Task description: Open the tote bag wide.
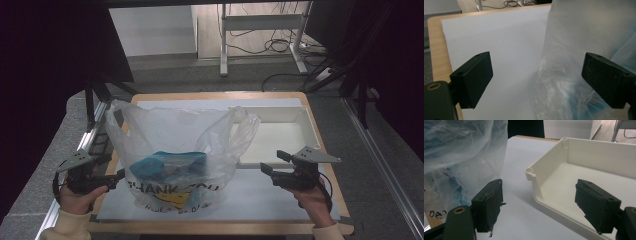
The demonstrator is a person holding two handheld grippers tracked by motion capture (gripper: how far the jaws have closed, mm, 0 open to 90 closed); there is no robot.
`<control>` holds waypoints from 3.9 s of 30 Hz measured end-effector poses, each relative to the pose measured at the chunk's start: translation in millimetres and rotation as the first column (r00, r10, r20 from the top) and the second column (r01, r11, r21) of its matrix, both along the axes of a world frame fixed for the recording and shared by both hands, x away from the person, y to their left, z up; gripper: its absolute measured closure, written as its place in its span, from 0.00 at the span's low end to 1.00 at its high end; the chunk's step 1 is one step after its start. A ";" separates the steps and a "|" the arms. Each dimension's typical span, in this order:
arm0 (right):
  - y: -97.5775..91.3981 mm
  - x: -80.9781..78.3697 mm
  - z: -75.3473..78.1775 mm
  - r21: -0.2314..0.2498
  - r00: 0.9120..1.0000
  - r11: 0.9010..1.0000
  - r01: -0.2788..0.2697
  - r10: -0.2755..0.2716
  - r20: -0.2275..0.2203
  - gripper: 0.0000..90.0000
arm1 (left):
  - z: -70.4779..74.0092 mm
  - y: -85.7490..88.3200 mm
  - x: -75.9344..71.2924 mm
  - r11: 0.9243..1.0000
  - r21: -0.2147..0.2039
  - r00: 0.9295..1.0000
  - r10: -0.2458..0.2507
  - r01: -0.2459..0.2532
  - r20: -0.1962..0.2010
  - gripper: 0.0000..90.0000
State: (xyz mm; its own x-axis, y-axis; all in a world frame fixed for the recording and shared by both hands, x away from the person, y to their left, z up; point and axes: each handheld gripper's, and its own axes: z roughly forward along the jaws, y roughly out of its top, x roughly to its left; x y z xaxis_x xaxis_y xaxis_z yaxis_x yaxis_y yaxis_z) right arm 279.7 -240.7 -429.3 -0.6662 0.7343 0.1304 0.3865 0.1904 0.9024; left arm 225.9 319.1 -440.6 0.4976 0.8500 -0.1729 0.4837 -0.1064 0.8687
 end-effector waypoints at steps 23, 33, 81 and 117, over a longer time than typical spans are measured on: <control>1.9 -8.3 38.3 0.030 0.999 0.999 -0.026 0.025 0.042 0.25 | 43.5 -2.1 -27.7 0.997 -0.028 0.995 -0.066 0.068 0.070 0.13; 7.8 -8.2 53.3 0.005 0.998 0.999 -0.034 0.033 0.060 0.25 | 67.4 1.4 -36.1 0.996 -0.059 0.994 -0.064 0.070 0.092 0.14; 77.4 5.9 95.5 0.050 0.974 0.973 -0.224 0.223 0.022 0.26 | 106.9 -27.8 -8.4 0.983 -0.087 0.982 -0.151 0.161 0.110 0.94; 102.1 -1.7 106.1 0.018 0.955 0.959 -0.283 0.280 0.100 0.96 | 92.9 -13.2 -23.1 0.981 -0.129 0.985 -0.133 0.147 0.114 0.97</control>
